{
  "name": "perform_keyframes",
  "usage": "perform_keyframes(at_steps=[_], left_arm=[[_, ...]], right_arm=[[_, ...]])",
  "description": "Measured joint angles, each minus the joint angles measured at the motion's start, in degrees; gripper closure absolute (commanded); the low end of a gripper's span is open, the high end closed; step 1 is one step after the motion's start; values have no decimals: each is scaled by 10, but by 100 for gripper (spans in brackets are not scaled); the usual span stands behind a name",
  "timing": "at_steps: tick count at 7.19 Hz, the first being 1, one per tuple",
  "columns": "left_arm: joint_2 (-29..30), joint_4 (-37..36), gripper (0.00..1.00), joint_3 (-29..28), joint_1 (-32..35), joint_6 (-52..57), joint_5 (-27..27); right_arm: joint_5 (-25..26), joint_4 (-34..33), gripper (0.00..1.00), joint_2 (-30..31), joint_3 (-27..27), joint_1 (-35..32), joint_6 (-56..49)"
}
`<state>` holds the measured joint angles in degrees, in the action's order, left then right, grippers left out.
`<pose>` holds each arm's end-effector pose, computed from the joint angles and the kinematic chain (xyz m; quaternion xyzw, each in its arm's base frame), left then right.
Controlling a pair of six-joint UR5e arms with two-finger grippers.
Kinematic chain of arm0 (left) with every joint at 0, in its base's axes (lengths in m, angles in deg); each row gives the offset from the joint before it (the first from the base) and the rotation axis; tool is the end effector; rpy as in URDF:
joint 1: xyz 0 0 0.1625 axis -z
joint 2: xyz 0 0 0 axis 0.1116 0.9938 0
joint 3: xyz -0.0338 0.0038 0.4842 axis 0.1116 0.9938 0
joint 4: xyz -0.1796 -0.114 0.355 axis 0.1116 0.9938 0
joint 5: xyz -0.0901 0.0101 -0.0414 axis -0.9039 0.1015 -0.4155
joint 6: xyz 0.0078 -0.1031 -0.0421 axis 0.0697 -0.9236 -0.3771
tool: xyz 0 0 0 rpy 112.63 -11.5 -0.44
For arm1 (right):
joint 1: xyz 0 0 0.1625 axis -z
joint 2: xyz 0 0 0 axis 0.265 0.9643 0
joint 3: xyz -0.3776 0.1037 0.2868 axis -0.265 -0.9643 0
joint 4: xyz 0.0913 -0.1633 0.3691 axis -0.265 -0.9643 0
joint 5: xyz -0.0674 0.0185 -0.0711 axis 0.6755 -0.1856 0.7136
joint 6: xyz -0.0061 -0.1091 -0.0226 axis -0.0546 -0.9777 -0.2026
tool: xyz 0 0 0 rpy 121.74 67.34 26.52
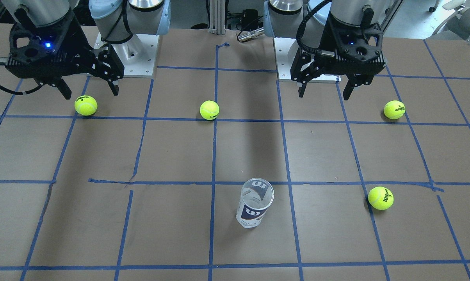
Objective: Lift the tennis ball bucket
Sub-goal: 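Open the left gripper and raise it away from the upright tube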
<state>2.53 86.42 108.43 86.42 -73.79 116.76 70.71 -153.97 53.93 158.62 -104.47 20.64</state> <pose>-0.1530 -0.4840 0.5773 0.0407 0.9970 -0.0626 0.0193 0.1304 -0.4979 0.5766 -0.0504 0.9980 -0.0341 0.0194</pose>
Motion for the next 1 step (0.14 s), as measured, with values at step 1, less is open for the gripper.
perform_keyframes(at_steps=[1], left_arm=[[-1, 0, 0, 2, -2, 4, -1]], right_arm=[[0, 0, 0, 0, 0, 0, 0]])
